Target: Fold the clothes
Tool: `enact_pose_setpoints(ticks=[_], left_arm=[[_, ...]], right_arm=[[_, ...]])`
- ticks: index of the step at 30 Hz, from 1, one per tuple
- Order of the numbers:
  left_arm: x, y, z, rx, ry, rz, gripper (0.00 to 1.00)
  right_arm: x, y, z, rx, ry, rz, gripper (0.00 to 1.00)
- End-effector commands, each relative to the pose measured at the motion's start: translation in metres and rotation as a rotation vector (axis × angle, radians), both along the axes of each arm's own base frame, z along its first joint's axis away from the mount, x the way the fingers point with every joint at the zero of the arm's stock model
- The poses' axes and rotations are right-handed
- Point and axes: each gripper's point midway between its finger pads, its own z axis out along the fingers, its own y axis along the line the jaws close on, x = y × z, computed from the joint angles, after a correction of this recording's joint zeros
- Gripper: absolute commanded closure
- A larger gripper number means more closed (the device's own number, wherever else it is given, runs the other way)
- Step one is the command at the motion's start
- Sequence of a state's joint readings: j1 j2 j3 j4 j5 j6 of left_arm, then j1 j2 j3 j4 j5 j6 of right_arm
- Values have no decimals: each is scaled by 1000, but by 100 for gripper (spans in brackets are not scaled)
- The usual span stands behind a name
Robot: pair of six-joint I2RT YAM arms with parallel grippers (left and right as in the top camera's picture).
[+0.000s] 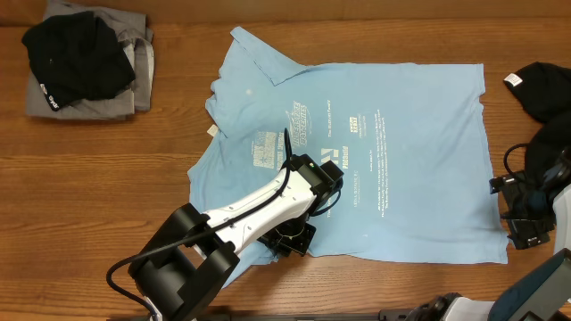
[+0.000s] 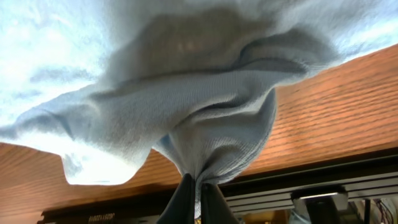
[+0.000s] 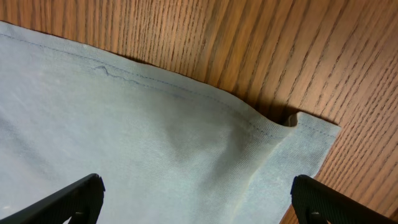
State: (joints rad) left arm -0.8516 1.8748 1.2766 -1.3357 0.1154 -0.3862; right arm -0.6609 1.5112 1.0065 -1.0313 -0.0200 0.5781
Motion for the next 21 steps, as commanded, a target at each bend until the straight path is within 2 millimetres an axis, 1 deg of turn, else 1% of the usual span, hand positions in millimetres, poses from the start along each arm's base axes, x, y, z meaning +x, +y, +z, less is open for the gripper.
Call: enact_pose_setpoints(ticks=[1, 5, 7, 11, 13, 15, 21], left_arm=[[5, -2, 4, -8, -29, -26, 96], [24, 4, 1, 34, -125, -55, 96], [34, 4, -1, 37, -172, -57, 96], [57, -9, -6, -16, -265, -49, 96], [66, -17, -8, -52, -301, -41, 96], [74, -21, -9, -67, -336, -40, 96], [104, -19, -6, -36, -479, -62, 96]], right_arm=[[5, -4, 11, -29, -39, 2, 0], [5, -4, 11, -28, -38, 2, 0], [5, -4, 11, -28, -38, 2, 0], [4, -4, 11, -26, -35, 2, 0], [5, -4, 11, -26, -35, 2, 0], [4, -3, 11, -25, -35, 2, 0], [4, -3, 11, -23, -32, 2, 0]])
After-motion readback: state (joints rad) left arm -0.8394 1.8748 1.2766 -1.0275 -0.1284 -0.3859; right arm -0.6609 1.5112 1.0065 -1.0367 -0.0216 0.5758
